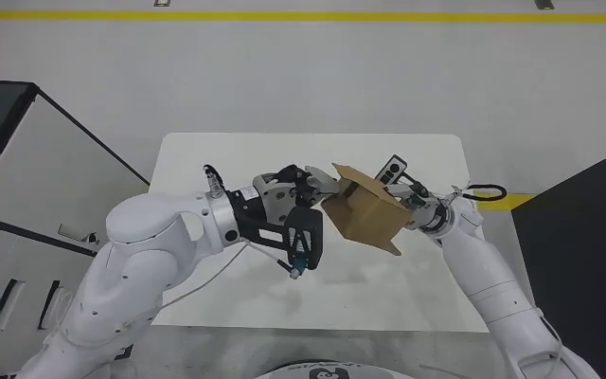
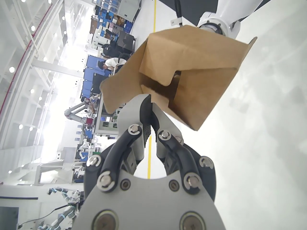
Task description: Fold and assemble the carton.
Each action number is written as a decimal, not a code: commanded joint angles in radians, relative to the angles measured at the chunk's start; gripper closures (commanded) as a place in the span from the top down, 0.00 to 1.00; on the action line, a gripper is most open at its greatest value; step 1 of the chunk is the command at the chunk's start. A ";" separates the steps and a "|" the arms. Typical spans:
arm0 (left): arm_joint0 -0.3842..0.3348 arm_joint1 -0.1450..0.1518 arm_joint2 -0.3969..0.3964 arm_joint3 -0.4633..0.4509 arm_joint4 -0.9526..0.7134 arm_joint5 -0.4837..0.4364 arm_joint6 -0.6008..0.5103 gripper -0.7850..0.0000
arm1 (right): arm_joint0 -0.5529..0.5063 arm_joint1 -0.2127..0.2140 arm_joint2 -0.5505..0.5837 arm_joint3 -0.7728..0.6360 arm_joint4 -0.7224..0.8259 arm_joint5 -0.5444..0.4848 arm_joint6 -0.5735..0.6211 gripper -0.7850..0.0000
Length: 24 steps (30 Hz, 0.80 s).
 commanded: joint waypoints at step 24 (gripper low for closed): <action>-0.071 0.009 0.003 -0.014 0.084 -0.066 0.009 0.00 | -0.030 0.022 0.066 -0.074 -0.217 -0.088 -0.118 0.00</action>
